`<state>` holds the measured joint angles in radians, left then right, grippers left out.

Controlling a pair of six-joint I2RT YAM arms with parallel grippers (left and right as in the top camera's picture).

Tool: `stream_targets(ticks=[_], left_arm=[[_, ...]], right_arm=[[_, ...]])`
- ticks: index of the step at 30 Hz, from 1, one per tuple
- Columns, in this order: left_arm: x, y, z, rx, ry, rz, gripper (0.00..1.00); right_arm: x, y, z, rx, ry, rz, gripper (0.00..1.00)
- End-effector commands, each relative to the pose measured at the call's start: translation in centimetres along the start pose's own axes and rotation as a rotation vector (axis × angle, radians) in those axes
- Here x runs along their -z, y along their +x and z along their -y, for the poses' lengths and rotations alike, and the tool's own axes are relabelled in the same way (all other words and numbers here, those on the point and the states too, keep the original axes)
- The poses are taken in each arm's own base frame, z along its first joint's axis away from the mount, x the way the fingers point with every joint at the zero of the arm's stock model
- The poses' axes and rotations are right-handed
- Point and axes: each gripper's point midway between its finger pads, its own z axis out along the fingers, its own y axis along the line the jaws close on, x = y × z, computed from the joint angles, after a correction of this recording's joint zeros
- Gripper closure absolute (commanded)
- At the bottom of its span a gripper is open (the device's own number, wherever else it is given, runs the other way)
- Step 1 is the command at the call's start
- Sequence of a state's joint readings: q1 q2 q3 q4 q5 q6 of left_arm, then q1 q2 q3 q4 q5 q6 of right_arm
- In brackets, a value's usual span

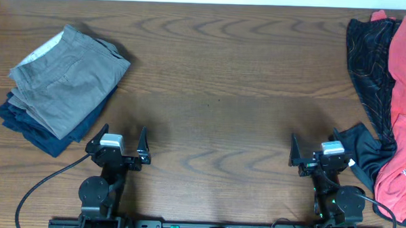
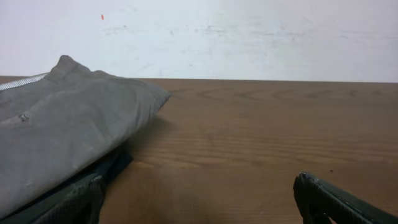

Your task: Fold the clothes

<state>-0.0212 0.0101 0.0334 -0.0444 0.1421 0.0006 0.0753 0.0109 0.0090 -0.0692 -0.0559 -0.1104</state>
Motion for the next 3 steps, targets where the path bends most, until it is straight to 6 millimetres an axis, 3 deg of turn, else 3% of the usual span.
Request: stream_targets(ticks=[1, 3], left_arm=[[-0.20, 1.59, -0.37, -0.007, -0.015, -0.036, 0.02], [-0.20, 1.59, -0.37, -0.007, -0.015, -0.036, 0.02]], right_arm=[[0.01, 0.00, -0.57, -0.004, -0.025, 0.004, 0.01], [0.01, 0.00, -0.57, -0.004, -0.025, 0.004, 0.01]])
